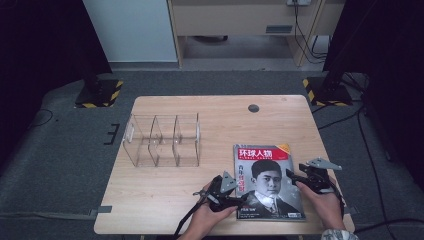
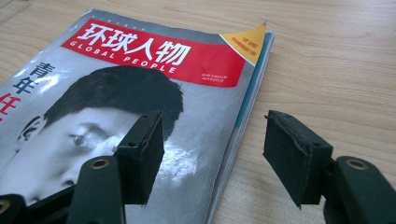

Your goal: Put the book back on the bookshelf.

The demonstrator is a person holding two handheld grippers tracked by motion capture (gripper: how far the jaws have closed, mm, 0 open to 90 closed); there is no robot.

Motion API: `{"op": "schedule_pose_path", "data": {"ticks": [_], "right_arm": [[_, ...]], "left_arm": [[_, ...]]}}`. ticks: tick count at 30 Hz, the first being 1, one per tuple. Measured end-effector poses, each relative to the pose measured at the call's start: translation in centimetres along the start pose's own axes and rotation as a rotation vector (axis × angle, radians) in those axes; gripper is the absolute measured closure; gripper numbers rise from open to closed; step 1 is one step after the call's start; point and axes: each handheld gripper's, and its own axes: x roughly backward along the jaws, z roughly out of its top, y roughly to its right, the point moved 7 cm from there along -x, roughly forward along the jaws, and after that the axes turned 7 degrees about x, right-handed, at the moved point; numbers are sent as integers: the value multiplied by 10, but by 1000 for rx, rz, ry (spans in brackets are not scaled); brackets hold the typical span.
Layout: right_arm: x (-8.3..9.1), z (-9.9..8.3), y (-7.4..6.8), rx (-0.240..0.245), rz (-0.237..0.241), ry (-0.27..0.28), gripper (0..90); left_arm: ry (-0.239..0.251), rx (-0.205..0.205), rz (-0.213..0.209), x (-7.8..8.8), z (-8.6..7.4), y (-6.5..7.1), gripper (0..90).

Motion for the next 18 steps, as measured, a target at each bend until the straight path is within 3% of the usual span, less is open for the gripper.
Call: {"op": "schedule_pose_path", "data": {"ticks": [4, 12, 17, 18], "right_arm": [[-2, -1, 0, 4, 2, -5, 376], [-11, -4, -1, -5, 20, -23, 247], [-18, -5, -2, -9, 36, -32, 252], [-20, -5, -2, -4, 38, -39, 261]], "left_arm": [[-16, 5, -5, -5, -3, 1, 339], [-45, -12, -6, -10, -8, 4, 334], [-58, -83, 24, -12, -11, 6, 338], [-57, -74, 20, -12, -11, 6, 338]]}}
